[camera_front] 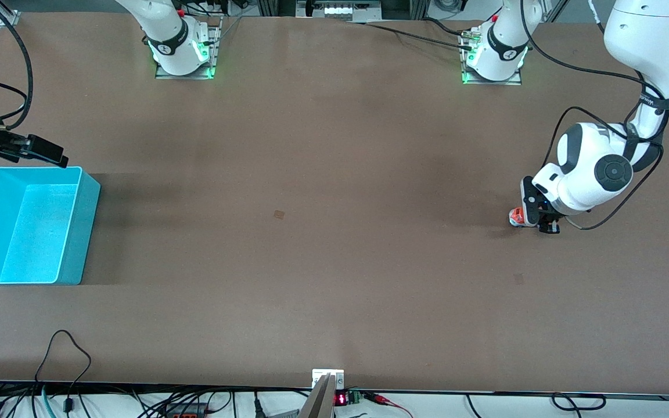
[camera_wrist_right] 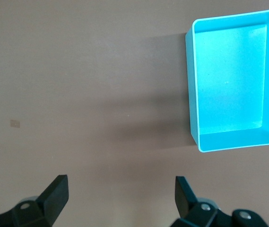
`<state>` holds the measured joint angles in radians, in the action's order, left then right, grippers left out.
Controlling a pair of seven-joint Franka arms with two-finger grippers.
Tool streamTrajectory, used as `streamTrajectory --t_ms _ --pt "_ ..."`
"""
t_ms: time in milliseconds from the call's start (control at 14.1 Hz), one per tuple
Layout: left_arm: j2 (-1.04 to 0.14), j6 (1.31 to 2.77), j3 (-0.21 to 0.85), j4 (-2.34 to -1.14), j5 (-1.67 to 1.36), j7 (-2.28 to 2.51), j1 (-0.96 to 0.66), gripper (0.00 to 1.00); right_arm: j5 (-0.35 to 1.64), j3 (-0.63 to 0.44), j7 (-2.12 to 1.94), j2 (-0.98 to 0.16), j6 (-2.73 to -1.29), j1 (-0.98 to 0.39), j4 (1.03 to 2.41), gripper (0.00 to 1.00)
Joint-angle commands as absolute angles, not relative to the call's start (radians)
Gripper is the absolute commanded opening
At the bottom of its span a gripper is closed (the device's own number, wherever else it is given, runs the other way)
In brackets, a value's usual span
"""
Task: Wind up bus and store in blue box
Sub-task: 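Close the left gripper on the orange bus, then press the bus down and drag it backward with the left gripper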
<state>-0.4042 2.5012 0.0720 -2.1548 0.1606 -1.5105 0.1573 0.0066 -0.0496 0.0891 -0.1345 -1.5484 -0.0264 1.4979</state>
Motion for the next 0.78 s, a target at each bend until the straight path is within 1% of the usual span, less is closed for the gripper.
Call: streamTrajectory --t_ms 0,213,356,712 --pt "-0.462 2.575 0.078 -2.152 0.183 -1.594 0.265 0.34 0.005 -0.046 0.103 -0.127 -1.548 -0.023 1.493 1.0" --pt "-0.482 2.577 0.077 -2.126 0.181 -1.632 0.352 0.35 0.012 -0.048 0.104 -0.127 -1.548 -0.021 1.493 1.0" --pt "-0.511 2.577 0.077 -2.086 0.181 -1.711 0.389 0.35 0.014 -0.046 0.104 -0.127 -1.548 -0.021 1.493 1.0" --pt "-0.531 2.577 0.077 -2.054 0.181 -1.821 0.422 0.36 0.017 -0.048 0.104 -0.127 -1.548 -0.02 1.493 1.0"
